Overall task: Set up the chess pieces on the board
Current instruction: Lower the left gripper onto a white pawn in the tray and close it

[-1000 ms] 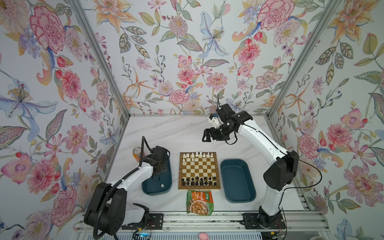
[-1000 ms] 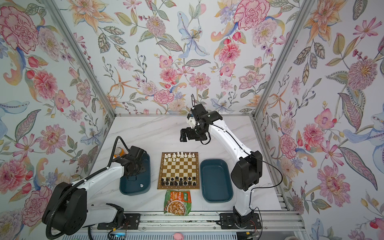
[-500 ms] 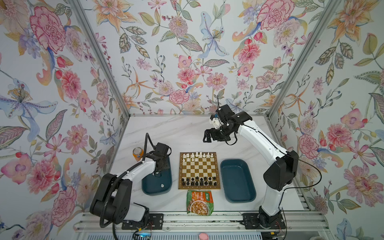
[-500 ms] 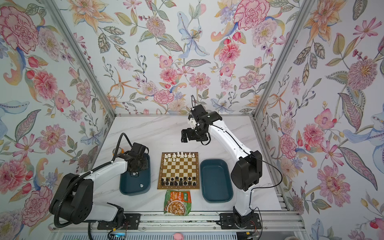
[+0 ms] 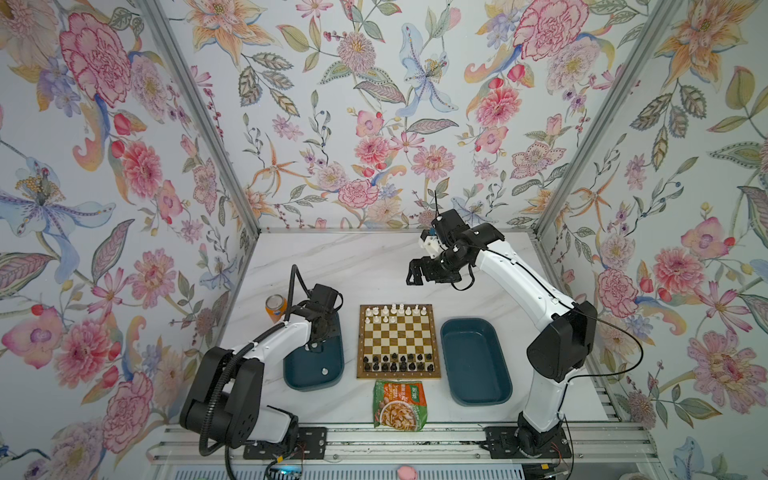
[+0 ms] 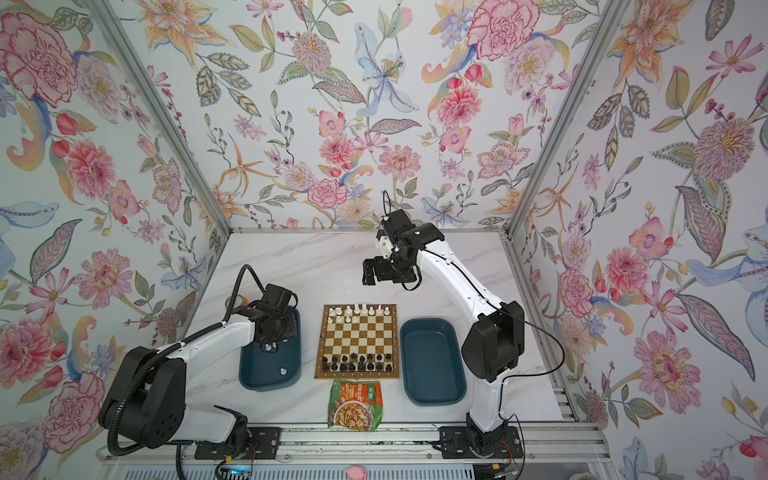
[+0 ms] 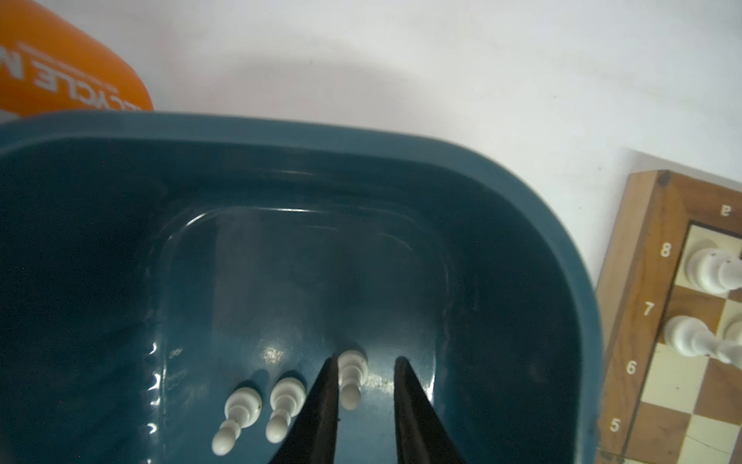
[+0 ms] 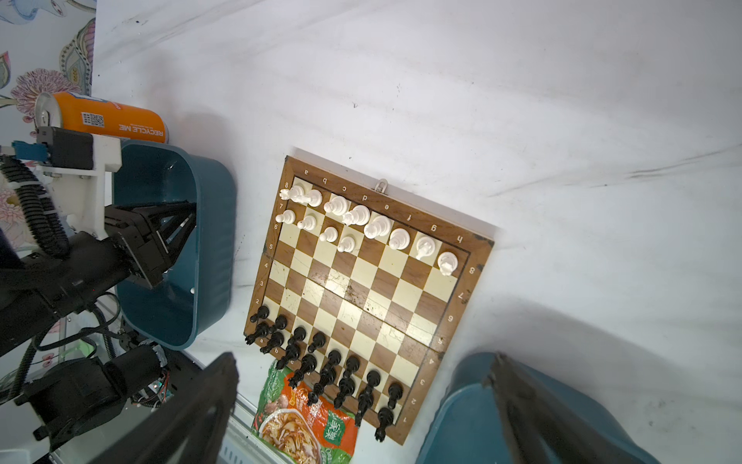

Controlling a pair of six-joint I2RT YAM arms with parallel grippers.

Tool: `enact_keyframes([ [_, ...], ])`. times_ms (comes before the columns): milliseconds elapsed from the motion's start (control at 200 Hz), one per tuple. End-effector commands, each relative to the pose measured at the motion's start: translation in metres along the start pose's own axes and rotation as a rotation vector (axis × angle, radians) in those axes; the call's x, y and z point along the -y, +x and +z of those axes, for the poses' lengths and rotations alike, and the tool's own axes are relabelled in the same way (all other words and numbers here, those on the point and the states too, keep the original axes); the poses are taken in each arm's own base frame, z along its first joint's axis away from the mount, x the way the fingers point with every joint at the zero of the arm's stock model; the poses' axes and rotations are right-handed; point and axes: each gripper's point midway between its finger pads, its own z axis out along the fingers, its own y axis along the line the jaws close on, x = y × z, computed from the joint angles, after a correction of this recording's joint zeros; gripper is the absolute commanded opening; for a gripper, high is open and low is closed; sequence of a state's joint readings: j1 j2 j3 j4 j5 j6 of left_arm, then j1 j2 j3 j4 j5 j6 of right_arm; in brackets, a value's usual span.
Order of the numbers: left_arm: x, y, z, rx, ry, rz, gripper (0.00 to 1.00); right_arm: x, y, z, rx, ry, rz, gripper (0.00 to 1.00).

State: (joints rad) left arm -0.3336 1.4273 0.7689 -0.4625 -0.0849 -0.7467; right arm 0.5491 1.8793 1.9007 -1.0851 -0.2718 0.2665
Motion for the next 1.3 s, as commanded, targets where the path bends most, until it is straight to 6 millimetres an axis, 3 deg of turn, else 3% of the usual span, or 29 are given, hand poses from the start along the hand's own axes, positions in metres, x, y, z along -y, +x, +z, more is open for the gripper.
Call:
enact_keyframes([
  [0, -0.001, -0.003, 0.000, -0.007, -0.005, 0.006, 0.27, 0.003, 0.004, -0.010, 0.004, 0.014, 0.008, 0.99],
  [1296, -0.012, 0.012, 0.009, -0.040, -0.044, 0.009, 0.26, 0.010, 0.008, -0.010, -0.005, 0.020, 0.020, 0.99],
])
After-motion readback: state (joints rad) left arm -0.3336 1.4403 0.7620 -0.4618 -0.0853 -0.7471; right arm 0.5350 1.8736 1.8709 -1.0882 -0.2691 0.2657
